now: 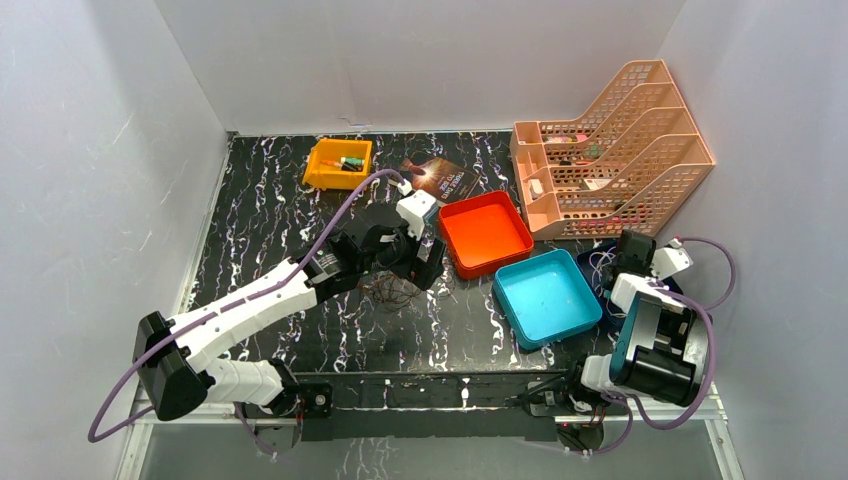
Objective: Untangle the cables
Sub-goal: Place the cable in the bin.
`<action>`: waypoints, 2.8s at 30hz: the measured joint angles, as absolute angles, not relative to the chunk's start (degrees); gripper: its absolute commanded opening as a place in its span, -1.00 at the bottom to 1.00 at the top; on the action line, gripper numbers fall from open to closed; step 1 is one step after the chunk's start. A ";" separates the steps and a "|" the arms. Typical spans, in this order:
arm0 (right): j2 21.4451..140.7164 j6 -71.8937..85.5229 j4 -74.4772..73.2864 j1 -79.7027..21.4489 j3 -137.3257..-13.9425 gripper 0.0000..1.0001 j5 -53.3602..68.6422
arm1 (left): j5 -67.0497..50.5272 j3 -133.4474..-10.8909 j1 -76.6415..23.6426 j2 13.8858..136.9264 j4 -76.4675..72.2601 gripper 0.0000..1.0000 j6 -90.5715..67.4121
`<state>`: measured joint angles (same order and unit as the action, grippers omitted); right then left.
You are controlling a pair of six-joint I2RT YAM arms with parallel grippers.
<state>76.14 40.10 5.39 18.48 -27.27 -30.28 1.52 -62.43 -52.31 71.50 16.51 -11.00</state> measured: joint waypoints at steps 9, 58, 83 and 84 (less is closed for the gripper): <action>71.72 39.55 5.52 18.74 -27.20 -0.09 -29.95 | 1.52 -62.33 -52.31 71.50 16.47 0.97 -11.11; 66.37 31.09 -5.67 18.79 -36.56 0.40 -8.99 | 2.33 -62.39 -52.31 73.65 15.84 0.97 -12.99; 68.42 32.99 -0.91 19.07 -32.08 0.34 -21.58 | 4.34 -62.37 -52.31 73.58 16.10 0.97 -13.41; 67.18 32.84 -1.45 19.07 -32.25 0.36 -21.80 | 4.58 -62.39 -52.31 73.58 16.29 0.97 -13.58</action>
<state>67.18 32.84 -1.45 19.07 -32.25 -21.80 4.58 -62.39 -52.31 73.58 16.29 -13.58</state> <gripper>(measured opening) 0.654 0.983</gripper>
